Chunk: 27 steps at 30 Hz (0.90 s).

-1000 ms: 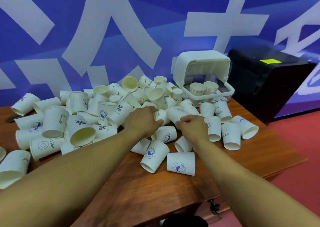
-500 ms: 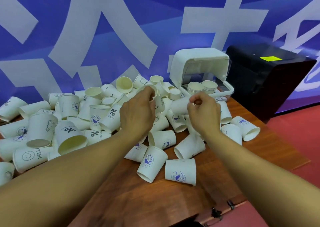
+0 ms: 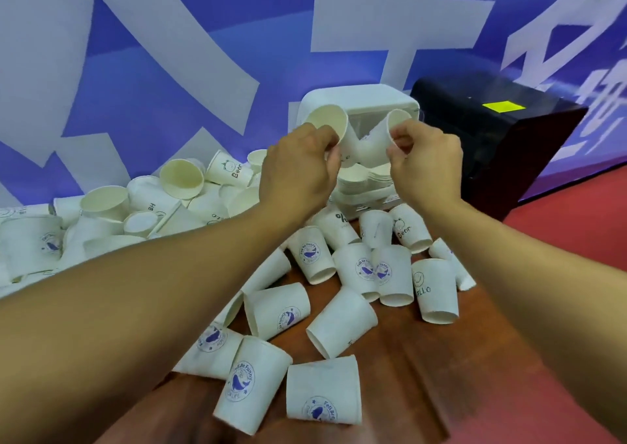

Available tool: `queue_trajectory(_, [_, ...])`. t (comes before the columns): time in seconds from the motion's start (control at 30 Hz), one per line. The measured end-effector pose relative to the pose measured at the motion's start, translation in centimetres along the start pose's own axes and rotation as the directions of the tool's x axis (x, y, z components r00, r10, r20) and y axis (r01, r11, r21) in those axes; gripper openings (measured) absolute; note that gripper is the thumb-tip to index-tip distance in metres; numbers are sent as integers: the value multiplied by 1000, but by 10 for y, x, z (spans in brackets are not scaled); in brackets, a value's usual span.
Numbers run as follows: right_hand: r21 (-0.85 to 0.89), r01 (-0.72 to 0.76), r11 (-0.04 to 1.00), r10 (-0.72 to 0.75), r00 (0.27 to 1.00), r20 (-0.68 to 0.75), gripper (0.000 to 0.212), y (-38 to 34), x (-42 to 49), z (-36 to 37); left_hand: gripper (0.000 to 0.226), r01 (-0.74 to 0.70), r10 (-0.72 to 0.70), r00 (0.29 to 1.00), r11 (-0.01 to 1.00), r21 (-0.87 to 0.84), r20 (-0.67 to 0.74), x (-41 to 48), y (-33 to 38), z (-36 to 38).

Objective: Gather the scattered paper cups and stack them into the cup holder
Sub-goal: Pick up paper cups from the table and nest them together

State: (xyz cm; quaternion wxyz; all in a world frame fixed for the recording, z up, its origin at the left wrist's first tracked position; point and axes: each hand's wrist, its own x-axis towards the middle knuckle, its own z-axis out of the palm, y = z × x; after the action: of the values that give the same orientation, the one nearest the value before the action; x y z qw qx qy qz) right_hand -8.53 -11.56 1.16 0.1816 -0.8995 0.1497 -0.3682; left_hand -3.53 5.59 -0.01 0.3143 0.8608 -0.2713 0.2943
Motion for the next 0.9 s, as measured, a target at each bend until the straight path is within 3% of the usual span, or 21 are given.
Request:
queue_trajectory(0.17, [-83, 26, 996, -26, 1000, 3, 21, 19, 21, 11, 24, -86, 85, 996, 996, 22, 35, 21, -1, 29])
queue_trajectory(0.4, [-201, 63, 978, -50, 996, 71, 23, 44, 44, 35, 26, -68, 65, 996, 996, 52, 57, 38, -12, 62])
queue_trajectory(0.9, [-256, 114, 960, -52, 970, 236, 24, 76, 49, 87, 29, -138, 123, 973, 988, 66, 197, 38, -33, 108])
